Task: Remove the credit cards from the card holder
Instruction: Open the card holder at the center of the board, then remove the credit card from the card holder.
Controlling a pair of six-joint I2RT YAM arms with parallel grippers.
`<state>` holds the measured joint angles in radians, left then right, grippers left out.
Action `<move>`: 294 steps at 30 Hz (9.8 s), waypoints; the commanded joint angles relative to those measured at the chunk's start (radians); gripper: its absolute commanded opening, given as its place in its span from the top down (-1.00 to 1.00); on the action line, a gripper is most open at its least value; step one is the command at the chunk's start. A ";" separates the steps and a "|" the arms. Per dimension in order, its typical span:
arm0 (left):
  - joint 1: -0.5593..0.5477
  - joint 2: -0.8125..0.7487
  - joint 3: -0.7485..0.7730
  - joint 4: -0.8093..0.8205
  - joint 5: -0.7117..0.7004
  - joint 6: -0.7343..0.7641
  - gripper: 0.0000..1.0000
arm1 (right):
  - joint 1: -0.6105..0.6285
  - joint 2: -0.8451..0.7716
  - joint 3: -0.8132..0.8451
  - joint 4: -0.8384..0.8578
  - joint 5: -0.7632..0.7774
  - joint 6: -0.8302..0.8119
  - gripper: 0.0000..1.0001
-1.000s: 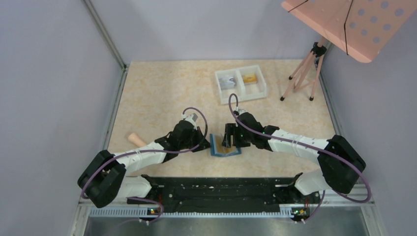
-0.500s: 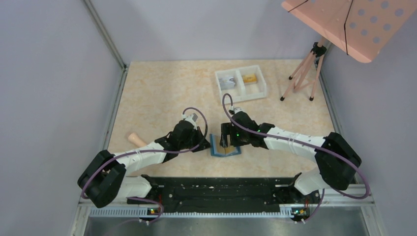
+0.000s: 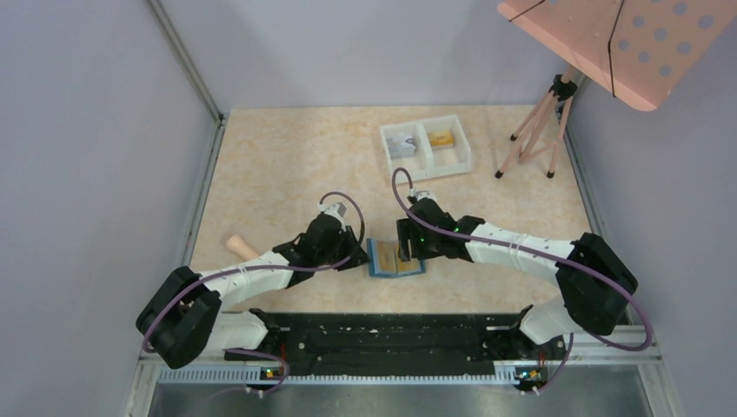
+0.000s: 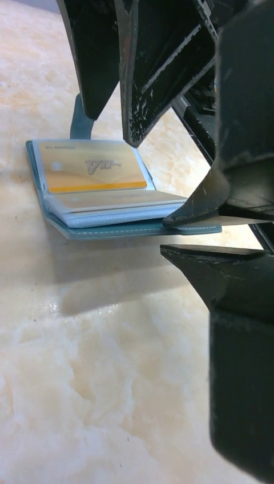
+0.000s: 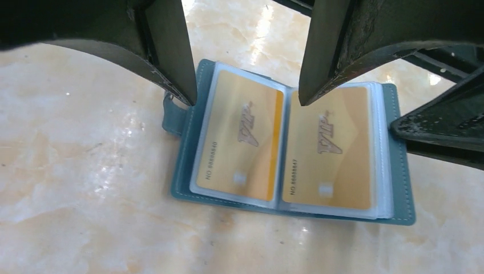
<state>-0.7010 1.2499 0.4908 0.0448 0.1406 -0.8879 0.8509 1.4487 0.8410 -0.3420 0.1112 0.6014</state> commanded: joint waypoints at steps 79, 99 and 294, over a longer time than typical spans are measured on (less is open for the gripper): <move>-0.002 0.246 0.079 0.153 0.104 -0.026 0.44 | -0.085 0.031 -0.149 0.215 -0.076 0.039 0.49; -0.016 0.426 0.103 0.387 0.168 -0.072 0.32 | -0.137 -0.018 -0.242 0.293 -0.158 0.072 0.58; 0.042 -0.477 -0.069 0.259 -0.047 -0.233 1.00 | -0.185 -0.232 -0.262 0.895 -0.586 0.474 0.13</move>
<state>-0.6567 0.7971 0.4129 0.2825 0.1314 -1.1687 0.6716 1.1946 0.5514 0.4614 -0.5022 1.0462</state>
